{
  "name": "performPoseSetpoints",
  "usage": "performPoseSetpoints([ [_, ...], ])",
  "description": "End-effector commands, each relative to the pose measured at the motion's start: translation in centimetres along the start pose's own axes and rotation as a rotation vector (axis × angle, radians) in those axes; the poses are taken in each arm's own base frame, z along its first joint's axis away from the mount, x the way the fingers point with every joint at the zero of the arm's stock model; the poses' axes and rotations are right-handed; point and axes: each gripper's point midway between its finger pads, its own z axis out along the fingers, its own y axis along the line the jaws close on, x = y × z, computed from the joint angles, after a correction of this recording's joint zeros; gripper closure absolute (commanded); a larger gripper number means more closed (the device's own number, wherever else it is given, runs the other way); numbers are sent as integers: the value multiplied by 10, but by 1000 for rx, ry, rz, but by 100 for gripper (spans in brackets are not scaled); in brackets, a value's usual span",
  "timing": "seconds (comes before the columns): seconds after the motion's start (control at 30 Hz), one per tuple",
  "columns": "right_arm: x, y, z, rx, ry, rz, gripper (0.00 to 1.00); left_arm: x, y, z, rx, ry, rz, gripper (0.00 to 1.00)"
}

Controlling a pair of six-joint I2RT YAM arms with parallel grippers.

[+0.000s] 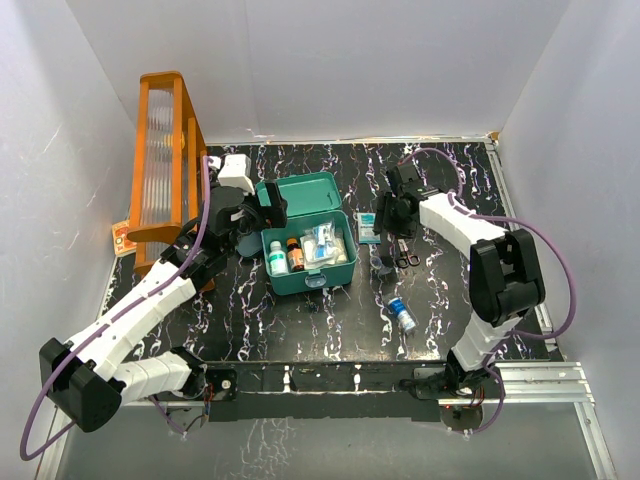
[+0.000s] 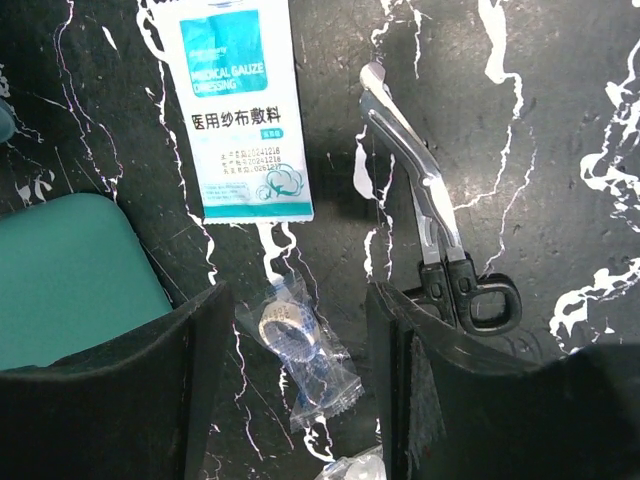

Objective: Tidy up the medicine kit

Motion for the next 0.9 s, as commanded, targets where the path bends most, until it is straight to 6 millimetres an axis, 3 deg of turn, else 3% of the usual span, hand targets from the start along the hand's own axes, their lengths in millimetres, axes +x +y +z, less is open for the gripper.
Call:
performPoseSetpoints([
  [0.0,-26,16,1,-46,-43,-42,46,-21,-7,-6,45,-52,17,1],
  [0.23,-18,10,21,-1,18,-33,51,-23,-12,-5,61,-36,38,1],
  [0.6,33,9,10,-26,137,-69,49,-17,-12,0,61,-22,35,1],
  [0.7,28,13,13,-28,126,-62,49,-14,-14,2,68,-13,37,1],
  [0.87,-8,26,26,-19,42,-47,48,-15,-14,2,64,-13,37,1],
])
